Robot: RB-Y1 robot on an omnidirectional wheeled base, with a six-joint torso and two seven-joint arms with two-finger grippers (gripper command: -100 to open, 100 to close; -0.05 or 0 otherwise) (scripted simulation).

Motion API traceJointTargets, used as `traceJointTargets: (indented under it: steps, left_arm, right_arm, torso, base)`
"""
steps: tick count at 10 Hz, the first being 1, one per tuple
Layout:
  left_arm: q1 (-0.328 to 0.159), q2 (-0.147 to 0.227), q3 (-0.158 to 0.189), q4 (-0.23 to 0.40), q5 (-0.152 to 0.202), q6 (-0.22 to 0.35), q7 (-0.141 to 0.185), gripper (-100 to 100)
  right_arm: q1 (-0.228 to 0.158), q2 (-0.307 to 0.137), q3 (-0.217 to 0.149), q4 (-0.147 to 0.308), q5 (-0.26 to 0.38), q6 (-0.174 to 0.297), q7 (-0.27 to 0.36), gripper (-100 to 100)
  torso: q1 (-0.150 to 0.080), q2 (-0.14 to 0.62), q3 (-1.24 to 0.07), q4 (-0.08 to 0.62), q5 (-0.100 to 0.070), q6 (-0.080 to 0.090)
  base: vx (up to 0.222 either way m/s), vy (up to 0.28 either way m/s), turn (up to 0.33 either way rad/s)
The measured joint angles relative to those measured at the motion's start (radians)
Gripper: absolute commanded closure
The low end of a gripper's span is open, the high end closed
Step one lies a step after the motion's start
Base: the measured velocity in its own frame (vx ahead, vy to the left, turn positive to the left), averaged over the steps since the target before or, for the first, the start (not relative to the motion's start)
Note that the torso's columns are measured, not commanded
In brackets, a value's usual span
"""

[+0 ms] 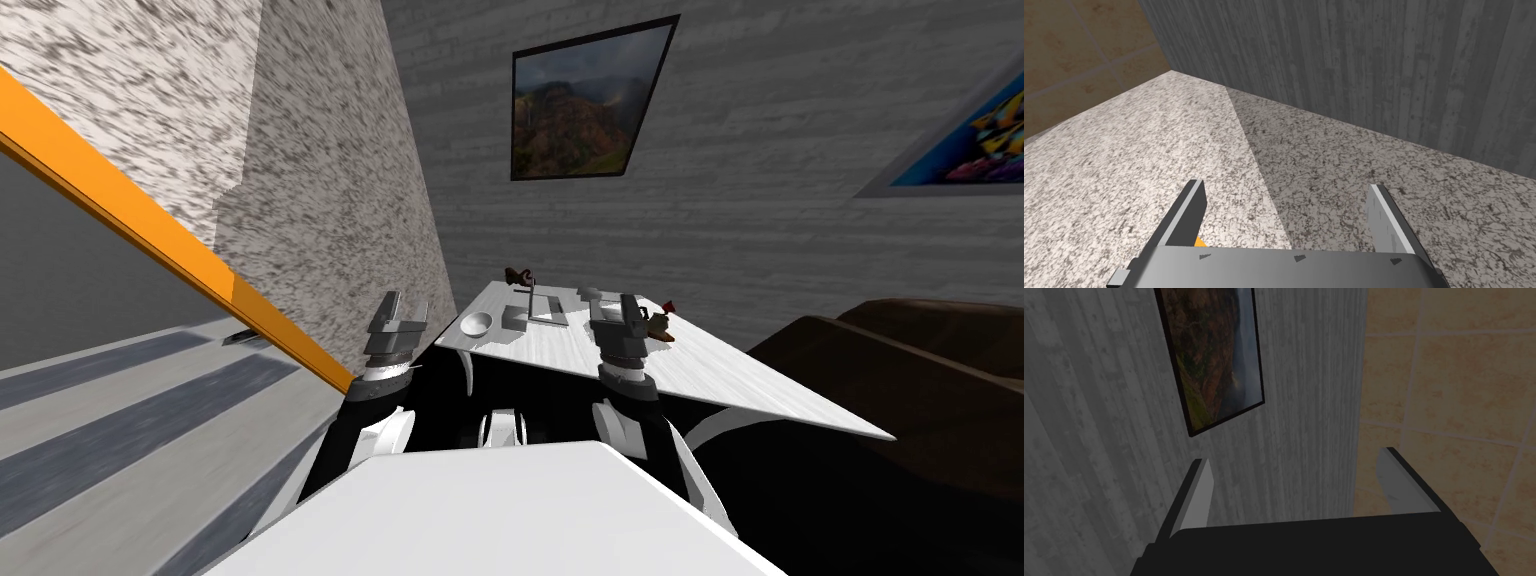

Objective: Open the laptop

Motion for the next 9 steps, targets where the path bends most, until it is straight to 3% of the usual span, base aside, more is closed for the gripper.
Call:
traceJointTargets:
  steps: [3, 5, 9]
  left_arm:
    - [0.0, 0.0, 0.0, 0.0, 0.0, 0.0, 0.0, 0]
    - [0.0, 0.0, 0.0, 0.0, 0.0, 0.0, 0.0, 0]
    - [0.0, 0.0, 0.0, 0.0, 0.0, 0.0, 0.0, 0]
  right_arm:
    - [-0.023, -0.059, -0.011, 0.051, 0.047, 0.022, 0.045, -100]
    - [-0.06, -0.091, -0.026, 0.097, 0.088, 0.057, 0.084, -100]
    - [-0.124, -0.123, -0.044, 0.188, 0.182, 0.13, 0.176, -100]
  torso:
    - [0.0, 0.001, 0.0, 0.0, 0.0, 0.0]
    - [0.0, 0.001, 0.0, 0.0, 0.0, 0.0]
    - [-0.002, 0.001, 0.0, 0.001, 0.0, 0.0]
  base:
    - [0.008, 0.044, 0.037]
    - [0.008, 0.064, 0.049]
    - [0.013, 0.054, 0.041]
